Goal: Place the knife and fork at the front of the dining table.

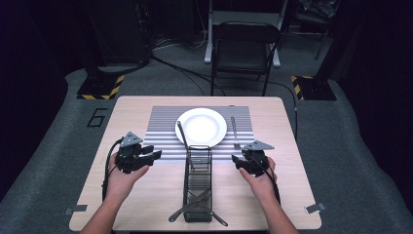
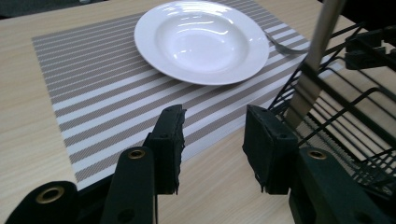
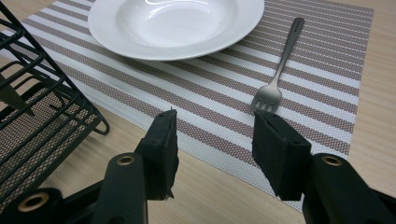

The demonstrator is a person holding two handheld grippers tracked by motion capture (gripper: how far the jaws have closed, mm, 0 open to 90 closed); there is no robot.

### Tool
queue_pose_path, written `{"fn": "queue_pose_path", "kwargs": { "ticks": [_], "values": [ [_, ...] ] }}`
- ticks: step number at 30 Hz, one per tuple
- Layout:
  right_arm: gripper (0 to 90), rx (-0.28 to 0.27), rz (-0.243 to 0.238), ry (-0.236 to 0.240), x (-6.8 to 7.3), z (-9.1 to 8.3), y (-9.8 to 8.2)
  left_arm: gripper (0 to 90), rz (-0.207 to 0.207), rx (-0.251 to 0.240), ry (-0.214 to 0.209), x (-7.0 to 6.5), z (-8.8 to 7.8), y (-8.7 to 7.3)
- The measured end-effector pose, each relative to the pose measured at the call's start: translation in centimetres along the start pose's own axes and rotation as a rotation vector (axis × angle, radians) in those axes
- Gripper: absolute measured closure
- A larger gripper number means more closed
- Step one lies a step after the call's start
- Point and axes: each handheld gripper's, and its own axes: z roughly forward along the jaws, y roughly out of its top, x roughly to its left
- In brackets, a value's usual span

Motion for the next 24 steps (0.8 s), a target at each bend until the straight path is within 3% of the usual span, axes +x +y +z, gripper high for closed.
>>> {"fn": "queue_pose_path", "kwargs": {
  "ticks": [10, 24],
  "values": [
    [48.9, 0.003, -0.004, -0.002, -0.3, 0.0, -0.2, 58.0, 0.028, -0.007, -0.054, -1.9, 0.5, 1.7],
    [48.1, -0.006, 0.001, 0.003, -0.6, 0.0, -0.4, 60.1, 0.038, -0.009, -0.080, -3.2, 1.6, 2.8]
  ]
}}
